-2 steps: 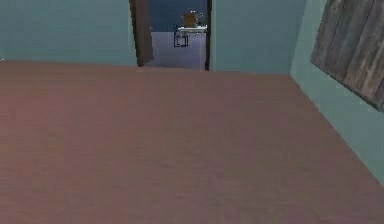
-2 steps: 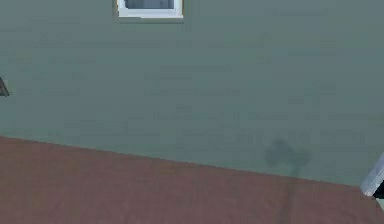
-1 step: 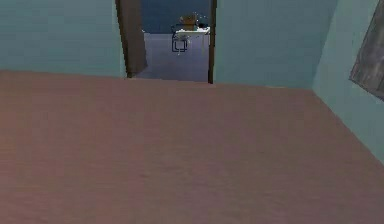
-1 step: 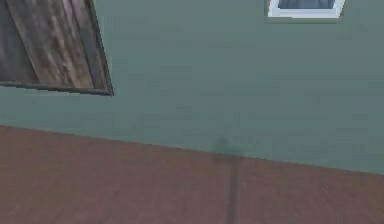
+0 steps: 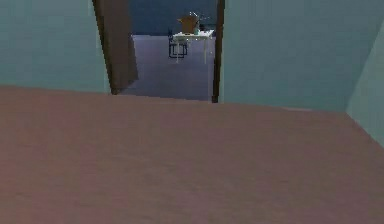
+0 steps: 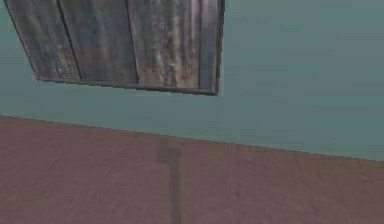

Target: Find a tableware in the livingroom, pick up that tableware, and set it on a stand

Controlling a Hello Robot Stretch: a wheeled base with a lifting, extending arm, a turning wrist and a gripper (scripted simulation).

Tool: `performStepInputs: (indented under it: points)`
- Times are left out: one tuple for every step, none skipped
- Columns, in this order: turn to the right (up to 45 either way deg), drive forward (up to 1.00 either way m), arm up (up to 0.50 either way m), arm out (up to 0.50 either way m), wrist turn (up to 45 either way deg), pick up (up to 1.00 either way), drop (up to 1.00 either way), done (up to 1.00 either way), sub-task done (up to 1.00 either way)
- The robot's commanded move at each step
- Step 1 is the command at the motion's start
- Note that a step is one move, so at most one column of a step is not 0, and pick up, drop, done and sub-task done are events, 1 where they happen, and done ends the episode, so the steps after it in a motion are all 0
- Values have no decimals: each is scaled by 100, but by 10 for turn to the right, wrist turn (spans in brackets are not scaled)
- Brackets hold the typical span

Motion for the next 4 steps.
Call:
performStepInputs:
  points:
    - [-30,0,0,0,0,0,0,0,0]
    - [0,100,0,0,0,0,0,0,0]
    - [0,100,0,0,0,0,0,0,0]
    - [0,100,0,0,0,0,0,0,0]
